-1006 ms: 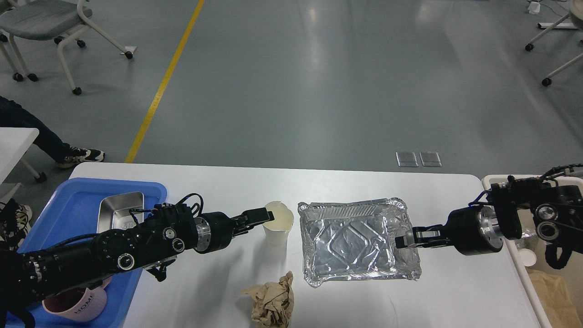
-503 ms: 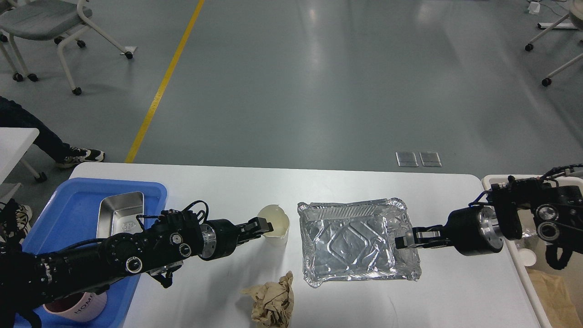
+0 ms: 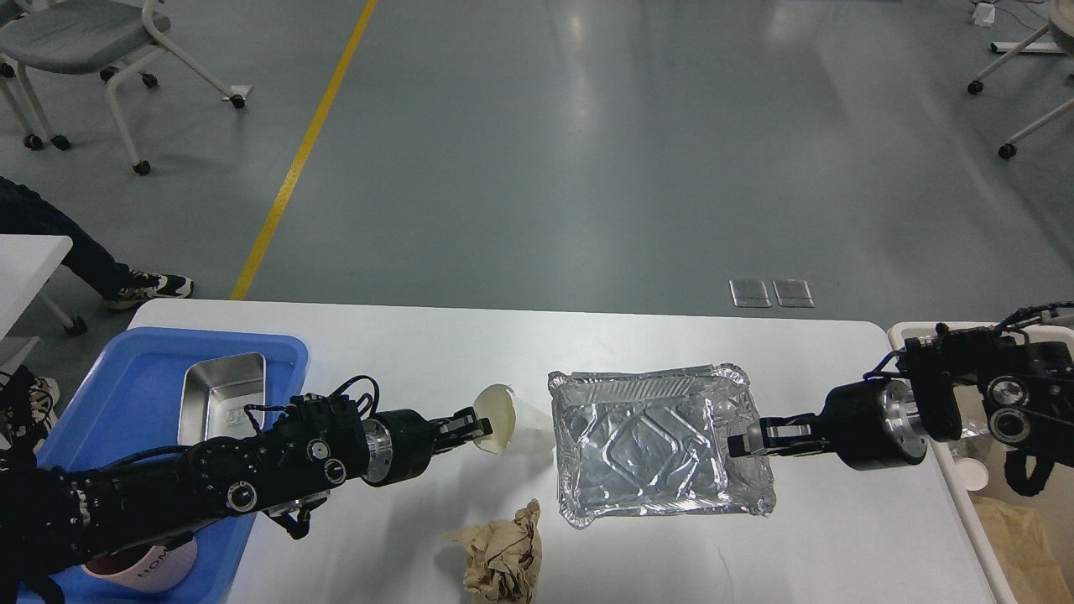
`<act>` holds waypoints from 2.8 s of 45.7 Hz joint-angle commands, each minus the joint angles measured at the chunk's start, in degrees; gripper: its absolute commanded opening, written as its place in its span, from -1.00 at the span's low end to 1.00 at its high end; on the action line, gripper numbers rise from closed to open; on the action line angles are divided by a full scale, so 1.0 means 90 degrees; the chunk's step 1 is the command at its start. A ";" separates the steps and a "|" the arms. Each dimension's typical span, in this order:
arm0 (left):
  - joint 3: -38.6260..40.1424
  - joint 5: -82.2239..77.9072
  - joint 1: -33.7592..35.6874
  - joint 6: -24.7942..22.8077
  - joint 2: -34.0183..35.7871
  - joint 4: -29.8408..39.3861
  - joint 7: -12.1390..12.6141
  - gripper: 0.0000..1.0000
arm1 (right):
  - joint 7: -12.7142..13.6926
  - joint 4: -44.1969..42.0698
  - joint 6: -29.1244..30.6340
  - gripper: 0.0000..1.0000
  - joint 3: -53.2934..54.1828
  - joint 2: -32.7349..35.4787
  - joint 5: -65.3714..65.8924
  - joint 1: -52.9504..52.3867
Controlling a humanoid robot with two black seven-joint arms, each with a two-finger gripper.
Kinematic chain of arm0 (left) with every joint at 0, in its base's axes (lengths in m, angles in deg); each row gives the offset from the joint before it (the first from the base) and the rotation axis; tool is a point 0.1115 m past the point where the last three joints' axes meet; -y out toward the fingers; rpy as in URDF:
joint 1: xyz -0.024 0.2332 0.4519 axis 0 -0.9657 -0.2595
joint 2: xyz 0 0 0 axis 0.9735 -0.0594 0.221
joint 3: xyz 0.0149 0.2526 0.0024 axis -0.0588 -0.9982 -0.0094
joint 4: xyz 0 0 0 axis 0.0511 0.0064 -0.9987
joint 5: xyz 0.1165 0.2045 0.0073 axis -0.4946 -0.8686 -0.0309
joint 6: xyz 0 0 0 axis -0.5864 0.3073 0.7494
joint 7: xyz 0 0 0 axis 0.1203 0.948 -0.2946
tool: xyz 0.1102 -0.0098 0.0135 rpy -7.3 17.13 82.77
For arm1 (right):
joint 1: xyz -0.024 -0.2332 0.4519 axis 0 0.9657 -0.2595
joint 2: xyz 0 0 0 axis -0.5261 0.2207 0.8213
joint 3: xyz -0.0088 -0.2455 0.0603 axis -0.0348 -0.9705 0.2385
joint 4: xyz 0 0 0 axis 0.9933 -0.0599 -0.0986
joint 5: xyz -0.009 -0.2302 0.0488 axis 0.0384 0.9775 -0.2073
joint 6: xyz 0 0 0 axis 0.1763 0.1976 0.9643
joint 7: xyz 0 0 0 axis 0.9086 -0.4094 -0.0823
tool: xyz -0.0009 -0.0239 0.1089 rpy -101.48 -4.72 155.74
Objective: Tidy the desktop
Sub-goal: 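Grasp the paper cup rim with the left gripper and lift it, then carry the cup over the foil tray and drop it in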
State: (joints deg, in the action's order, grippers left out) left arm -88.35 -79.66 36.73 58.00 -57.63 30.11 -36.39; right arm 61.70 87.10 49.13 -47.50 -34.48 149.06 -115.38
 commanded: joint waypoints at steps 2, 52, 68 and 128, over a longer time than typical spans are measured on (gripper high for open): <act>-0.0054 0.0000 0.0015 0.0098 0.0058 0.0136 -0.0032 -1.00 | 0.0000 0.0000 -0.0001 -1.00 0.0008 0.0000 0.0006 0.0000; 0.0385 0.0165 0.2612 -0.0771 0.3779 0.3193 -0.0178 -0.97 | -0.0058 -0.0107 0.0175 -1.00 -0.0499 -0.0263 -0.0043 -0.0147; -0.0347 0.0341 0.3452 -0.0830 0.2110 0.3115 -0.0549 -0.95 | -0.0068 -0.0361 0.0175 -1.00 -0.0900 -0.0849 -0.0082 -0.0615; -0.1441 0.0800 0.3394 -0.0790 -0.0977 0.1553 -0.0383 -0.15 | -0.0068 -0.0439 0.0175 -1.00 -0.0900 -0.0859 -0.0082 -0.0635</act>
State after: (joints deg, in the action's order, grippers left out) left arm -101.81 -73.48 66.96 50.89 -65.45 45.19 -39.83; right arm 61.08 83.14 50.69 -55.66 -42.45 148.31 -121.11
